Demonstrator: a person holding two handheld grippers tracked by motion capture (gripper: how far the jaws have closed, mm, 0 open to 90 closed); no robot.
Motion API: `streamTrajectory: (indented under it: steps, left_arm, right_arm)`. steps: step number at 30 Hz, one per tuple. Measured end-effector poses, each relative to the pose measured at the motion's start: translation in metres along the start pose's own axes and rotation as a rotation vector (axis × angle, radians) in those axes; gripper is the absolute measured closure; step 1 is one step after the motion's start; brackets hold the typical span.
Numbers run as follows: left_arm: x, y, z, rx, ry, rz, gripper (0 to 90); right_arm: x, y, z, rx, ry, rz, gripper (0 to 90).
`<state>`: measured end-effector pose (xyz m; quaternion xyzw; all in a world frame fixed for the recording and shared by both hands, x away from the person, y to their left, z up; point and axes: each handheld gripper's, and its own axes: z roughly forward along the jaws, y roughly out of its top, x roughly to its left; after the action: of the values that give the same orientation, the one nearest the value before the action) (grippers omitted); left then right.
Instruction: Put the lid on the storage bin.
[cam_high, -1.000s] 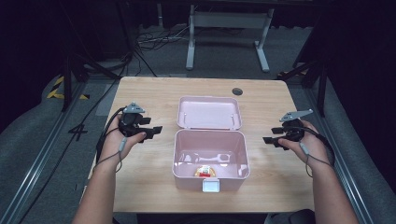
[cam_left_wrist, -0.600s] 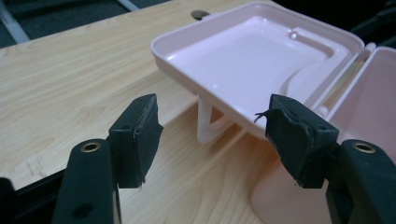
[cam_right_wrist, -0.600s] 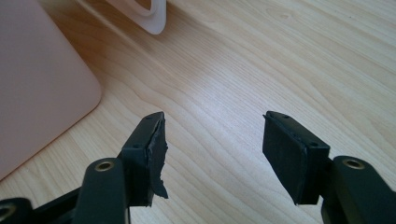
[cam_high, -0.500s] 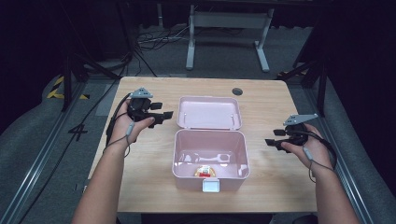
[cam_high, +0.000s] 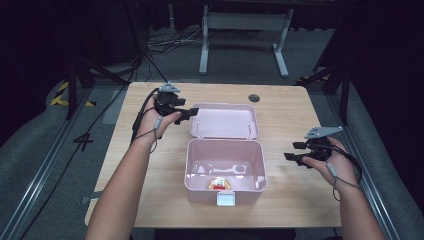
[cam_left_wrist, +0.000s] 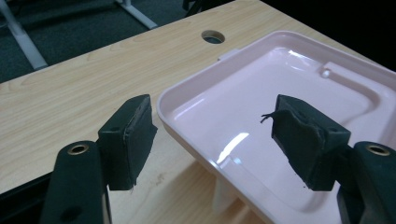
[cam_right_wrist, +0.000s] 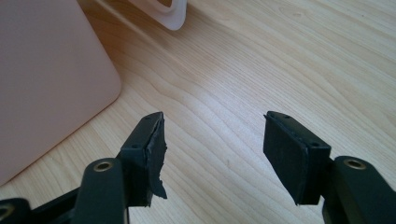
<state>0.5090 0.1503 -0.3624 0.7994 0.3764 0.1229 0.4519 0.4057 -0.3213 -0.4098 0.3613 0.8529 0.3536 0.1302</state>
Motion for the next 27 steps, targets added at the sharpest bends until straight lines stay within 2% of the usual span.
streamTrajectory:
  steps: [3, 4, 5, 9, 11, 12, 14, 19, 24, 27]
  left_arm:
    - [0.004, 0.001, 0.007, 0.008, 0.012, -0.017, 30.4]
    - [0.01, 0.001, 0.015, 0.024, 0.008, -0.049, 30.8]
    - [0.013, 0.0, 0.019, 0.03, 0.008, -0.063, 30.8]
    - [0.02, -0.003, 0.029, 0.047, 0.018, -0.08, 30.8]
    - [0.023, -0.005, 0.036, 0.042, -0.006, -0.112, 30.8]
    - [0.024, -0.006, 0.038, 0.036, -0.016, -0.116, 30.8]
    - [0.024, -0.007, 0.044, 0.016, -0.06, -0.136, 30.6]
    - [0.023, -0.009, 0.053, 0.03, -0.057, -0.129, 30.6]
    - [0.023, -0.013, 0.061, 0.072, -0.066, -0.134, 32.4]
    - [0.025, -0.014, 0.061, 0.07, -0.1, -0.171, 34.5]
  right_arm:
    - [0.0, -0.001, 0.0, 0.0, -0.002, -0.001, 39.6]
    - [0.001, -0.002, -0.001, -0.001, -0.006, 0.0, 39.6]
    - [0.001, -0.002, -0.001, 0.001, -0.006, -0.002, 39.6]
    - [0.002, -0.003, -0.002, -0.001, -0.007, -0.004, 39.6]
    - [0.002, -0.004, -0.003, -0.001, -0.009, -0.002, 39.6]
    - [0.001, -0.004, -0.004, -0.001, -0.012, -0.003, 39.6]
    - [0.002, -0.004, -0.005, -0.004, -0.007, -0.003, 39.6]
    - [0.005, -0.002, -0.006, -0.015, 0.001, -0.011, 39.4]
    - [0.007, 0.0, -0.006, -0.019, 0.005, -0.02, 39.5]
    - [0.008, 0.0, -0.007, -0.021, 0.016, -0.026, 39.7]
